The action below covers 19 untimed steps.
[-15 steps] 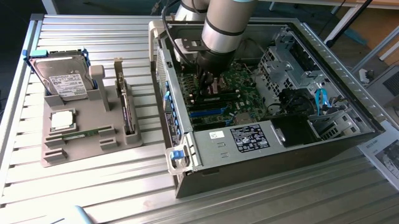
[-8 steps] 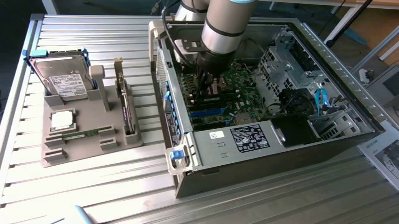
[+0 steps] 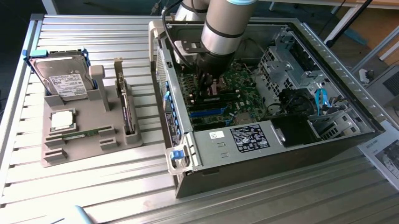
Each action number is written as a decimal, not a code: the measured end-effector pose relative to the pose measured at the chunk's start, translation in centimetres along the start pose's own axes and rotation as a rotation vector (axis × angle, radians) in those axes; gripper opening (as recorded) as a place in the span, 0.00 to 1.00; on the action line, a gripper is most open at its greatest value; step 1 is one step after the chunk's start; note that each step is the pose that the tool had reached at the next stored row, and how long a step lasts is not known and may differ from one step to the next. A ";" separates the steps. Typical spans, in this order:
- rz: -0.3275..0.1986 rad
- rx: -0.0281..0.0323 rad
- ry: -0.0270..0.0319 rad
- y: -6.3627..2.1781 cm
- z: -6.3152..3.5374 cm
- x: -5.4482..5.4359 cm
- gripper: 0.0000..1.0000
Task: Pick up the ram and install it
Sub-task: 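Press down the ram until it locks into place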
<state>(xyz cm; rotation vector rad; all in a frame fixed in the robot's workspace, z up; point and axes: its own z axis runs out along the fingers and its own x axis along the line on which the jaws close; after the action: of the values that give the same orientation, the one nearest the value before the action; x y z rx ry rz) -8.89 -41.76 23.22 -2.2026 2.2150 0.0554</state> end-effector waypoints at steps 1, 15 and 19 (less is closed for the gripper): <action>0.000 0.0001 -0.0002 0.00 0.03 0.0 0.10; 0.000 0.0004 -0.0007 -0.01 0.22 0.1 0.10; 0.000 0.0003 -0.0002 0.00 -0.30 0.0 0.10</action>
<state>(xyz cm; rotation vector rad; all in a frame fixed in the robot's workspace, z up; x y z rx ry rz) -8.89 -41.82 23.53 -2.2024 2.2147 0.0553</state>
